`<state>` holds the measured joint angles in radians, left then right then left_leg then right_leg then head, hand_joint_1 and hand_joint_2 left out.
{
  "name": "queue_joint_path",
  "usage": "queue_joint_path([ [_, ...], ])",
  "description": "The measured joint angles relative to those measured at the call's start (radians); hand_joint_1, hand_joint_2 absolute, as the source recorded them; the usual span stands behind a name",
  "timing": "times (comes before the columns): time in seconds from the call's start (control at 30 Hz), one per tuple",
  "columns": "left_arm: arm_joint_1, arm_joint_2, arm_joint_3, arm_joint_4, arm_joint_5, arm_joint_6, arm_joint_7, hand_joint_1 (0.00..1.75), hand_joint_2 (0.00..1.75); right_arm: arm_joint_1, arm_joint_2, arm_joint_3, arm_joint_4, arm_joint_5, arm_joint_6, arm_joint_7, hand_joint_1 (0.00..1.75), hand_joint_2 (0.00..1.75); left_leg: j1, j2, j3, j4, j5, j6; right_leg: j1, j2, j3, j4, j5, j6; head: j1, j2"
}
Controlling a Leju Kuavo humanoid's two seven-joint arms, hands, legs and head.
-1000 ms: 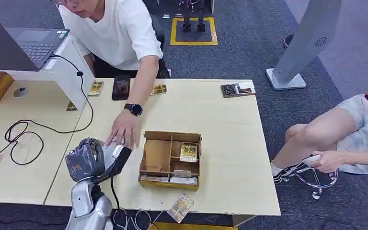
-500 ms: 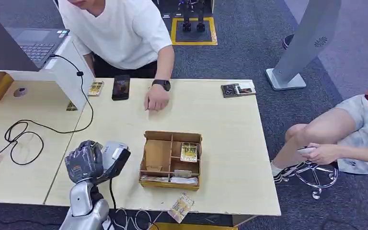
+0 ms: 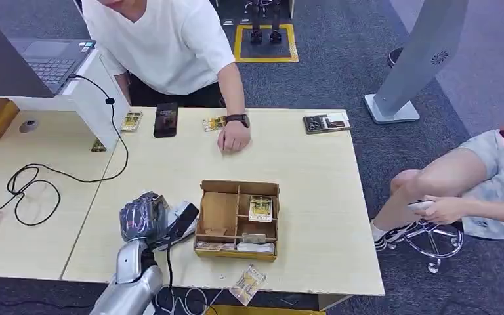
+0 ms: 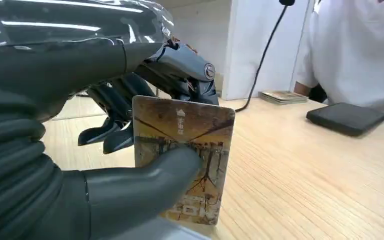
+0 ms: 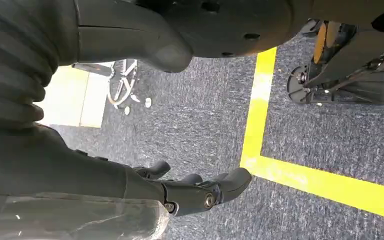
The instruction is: Pass the card to the sensor for recognition and then transmit it.
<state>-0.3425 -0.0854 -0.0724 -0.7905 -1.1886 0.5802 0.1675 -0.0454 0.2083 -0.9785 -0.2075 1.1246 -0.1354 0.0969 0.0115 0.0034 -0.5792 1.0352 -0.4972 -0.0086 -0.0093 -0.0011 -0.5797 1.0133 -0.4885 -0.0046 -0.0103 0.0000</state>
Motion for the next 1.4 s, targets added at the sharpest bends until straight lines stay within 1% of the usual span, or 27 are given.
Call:
queue_joint_path([
  [0.17,-0.010,0.010,-0.034,0.016,0.044,0.013,-0.002,1.75,1.75,0.000,-0.001,0.000,0.000,0.000,0.001,0.000,0.00,1.75,0.000,0.000,0.001,0.000,0.000,0.000,0.000,0.000,0.001,0.000,0.000,0.000,0.000,0.000],
  [0.37,-0.008,0.021,-0.061,0.016,0.071,0.061,-0.005,1.75,1.75,0.000,-0.002,0.000,0.000,0.000,0.002,0.000,0.00,1.75,0.000,0.000,0.001,0.000,0.000,0.000,0.000,0.000,0.001,0.000,0.000,0.000,0.000,0.000],
  [0.4,-0.006,0.021,-0.062,0.016,0.083,0.078,-0.016,1.75,1.75,0.000,-0.002,0.000,0.000,0.000,0.002,0.000,0.00,1.75,0.000,0.000,0.001,0.000,0.000,0.000,0.000,0.000,0.001,0.000,0.000,0.000,0.000,0.000],
  [0.47,-0.005,0.022,-0.063,0.013,0.093,0.090,-0.037,1.75,1.75,0.000,-0.002,0.000,0.000,0.001,0.002,0.000,0.00,1.75,0.000,0.000,0.001,0.000,0.000,0.000,0.000,0.000,0.001,0.000,0.000,0.000,0.000,0.000],
  [0.53,0.011,0.022,-0.061,-0.013,0.077,0.091,-0.069,1.75,1.75,0.000,-0.002,0.000,0.000,0.002,0.002,-0.001,0.00,1.75,0.000,0.000,0.001,0.000,0.000,0.000,0.000,0.000,0.001,0.000,0.000,0.000,0.000,0.000],
  [0.57,0.022,0.021,-0.057,-0.032,0.063,0.091,-0.094,1.75,1.75,0.001,-0.002,0.000,0.000,0.002,0.001,-0.002,0.00,1.75,0.000,0.000,0.001,0.000,0.000,0.000,0.000,0.000,0.000,0.000,0.000,0.000,0.000,0.000],
  [0.7,0.056,-0.012,-0.002,-0.140,0.017,0.091,-0.230,1.75,1.75,0.001,-0.002,0.000,0.000,0.002,0.000,-0.004,0.00,1.75,0.000,0.000,0.000,0.000,0.000,0.000,0.000,0.000,0.000,0.000,0.000,0.000,0.000,0.000],
  [0.9,0.085,-0.074,0.076,-0.290,0.015,0.091,-0.370,1.75,1.75,0.001,-0.002,0.000,0.000,0.004,0.000,-0.005,0.00,1.75,0.000,0.000,0.000,0.000,0.000,0.000,0.000,0.000,0.000,0.000,0.000,0.000,0.000,0.000],
  [0.97,0.092,-0.092,0.089,-0.332,0.020,0.091,-0.399,1.75,1.75,0.001,-0.002,0.000,0.000,0.007,0.000,-0.006,0.00,1.75,0.000,0.000,0.000,0.000,0.000,0.000,0.000,0.000,0.000,0.000,0.000,0.000,0.000,0.000],
  [1.07,0.100,-0.117,0.101,-0.386,0.031,0.091,-0.432,1.75,1.75,0.002,-0.002,0.000,0.000,0.015,-0.001,-0.006,0.00,1.75,0.000,0.000,0.000,0.000,0.000,0.000,0.000,0.000,0.000,0.000,0.000,0.000,0.000,0.000],
  [1.13,0.103,-0.127,0.104,-0.412,0.036,0.091,-0.443,1.75,1.75,0.001,-0.002,0.000,0.000,0.015,-0.001,-0.007,0.00,1.75,0.000,0.000,0.000,0.000,0.000,0.000,0.000,0.000,0.000,0.000,0.000,0.000,0.000,0.000],
  [1.27,0.110,-0.143,0.116,-0.444,0.043,0.091,-0.451,1.75,1.75,0.001,-0.002,0.000,0.000,0.015,-0.001,-0.007,0.00,1.75,0.000,0.000,0.000,0.000,0.000,0.000,0.000,0.000,0.000,0.000,0.000,0.000,0.000,0.000],
  [1.4,0.111,-0.146,0.117,-0.451,0.044,0.091,-0.442,1.75,1.75,0.001,-0.002,0.000,0.000,0.017,-0.001,-0.007,0.00,1.75,0.000,0.000,0.000,0.000,0.000,0.000,0.000,0.000,0.000,0.000,0.000,0.000,0.000,0.000],
])
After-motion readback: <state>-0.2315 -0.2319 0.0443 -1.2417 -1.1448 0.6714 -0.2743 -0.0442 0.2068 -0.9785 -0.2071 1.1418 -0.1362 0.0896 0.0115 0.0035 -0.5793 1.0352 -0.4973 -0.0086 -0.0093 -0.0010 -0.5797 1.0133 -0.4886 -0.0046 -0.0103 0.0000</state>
